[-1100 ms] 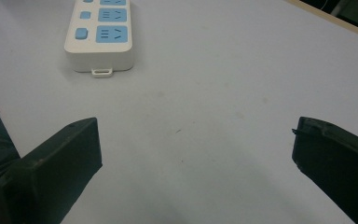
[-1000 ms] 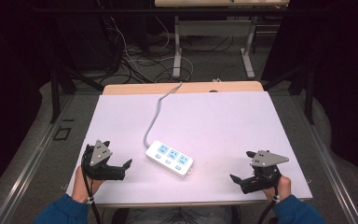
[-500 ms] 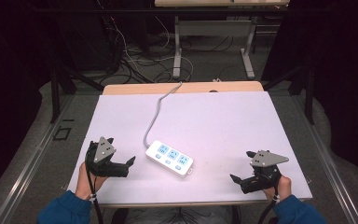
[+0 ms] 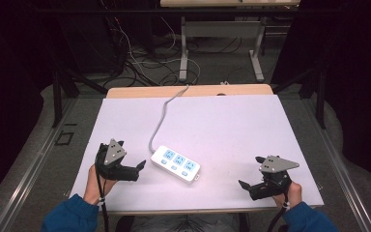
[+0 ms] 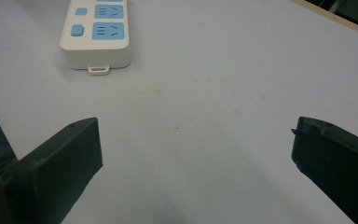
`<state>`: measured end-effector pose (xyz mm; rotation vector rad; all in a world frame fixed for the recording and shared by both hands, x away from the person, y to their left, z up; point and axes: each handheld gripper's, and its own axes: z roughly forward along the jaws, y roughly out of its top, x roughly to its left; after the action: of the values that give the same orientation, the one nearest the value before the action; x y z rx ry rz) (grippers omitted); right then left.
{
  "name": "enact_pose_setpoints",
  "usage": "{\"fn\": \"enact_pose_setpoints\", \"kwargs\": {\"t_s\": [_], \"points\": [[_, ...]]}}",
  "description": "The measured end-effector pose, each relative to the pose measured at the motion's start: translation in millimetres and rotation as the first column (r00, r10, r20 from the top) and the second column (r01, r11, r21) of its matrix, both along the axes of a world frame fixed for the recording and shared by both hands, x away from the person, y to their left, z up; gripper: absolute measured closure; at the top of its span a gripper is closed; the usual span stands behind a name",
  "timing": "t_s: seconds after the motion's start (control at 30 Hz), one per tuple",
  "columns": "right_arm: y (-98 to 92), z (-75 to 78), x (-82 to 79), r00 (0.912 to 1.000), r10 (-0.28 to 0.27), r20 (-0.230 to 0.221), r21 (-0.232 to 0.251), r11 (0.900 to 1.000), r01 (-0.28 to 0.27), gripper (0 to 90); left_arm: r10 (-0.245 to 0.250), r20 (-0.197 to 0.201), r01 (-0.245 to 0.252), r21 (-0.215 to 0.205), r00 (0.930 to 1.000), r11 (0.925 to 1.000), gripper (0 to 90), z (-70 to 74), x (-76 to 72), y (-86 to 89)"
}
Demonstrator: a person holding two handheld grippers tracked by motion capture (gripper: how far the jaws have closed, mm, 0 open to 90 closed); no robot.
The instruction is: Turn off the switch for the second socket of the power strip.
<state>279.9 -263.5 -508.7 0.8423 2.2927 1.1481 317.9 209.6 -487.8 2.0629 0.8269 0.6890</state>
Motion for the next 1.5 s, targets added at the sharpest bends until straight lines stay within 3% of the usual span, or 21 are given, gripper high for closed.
{"fn": "enact_pose_setpoints", "kwargs": {"t_s": [0.37,0.5,0.93,1.17,1.5], "points": [[0.4,0.0,-0.3,1.0,-0.002,0.0,0.001,1.0,0.002,1.2,-0.022,-0.006,0.022,0.0,0.9997,0.9997,0.0,-0.3,6.7,-11.5],[0.3,0.1,-0.4,1.0,-0.002,-0.001,0.001,1.0,0.002,1.2,-0.027,-0.017,0.026,-0.02,0.9995,0.9995,0.0,-1.3,9.5,-15.8],[0.0,0.3,0.2,1.0,0.004,0.008,-0.007,1.0,-0.004,1.3,-0.05,-0.03,0.05,-0.001,0.9983,0.9988,0.0,-4.4,14.7,-28.5],[-0.1,0.1,0.0,1.0,0.001,0.0,-0.004,1.0,-0.001,1.4,-0.05,-0.032,0.05,-0.025,0.9982,0.9985,0.0,-7.0,18.0,-35.3],[0.0,0.1,-0.1,1.0,0.001,-0.001,-0.005,1.0,-0.001,1.4,-0.064,-0.044,0.063,-0.012,0.997,0.9979,0.0,-9.2,21.3,-44.9]]}}
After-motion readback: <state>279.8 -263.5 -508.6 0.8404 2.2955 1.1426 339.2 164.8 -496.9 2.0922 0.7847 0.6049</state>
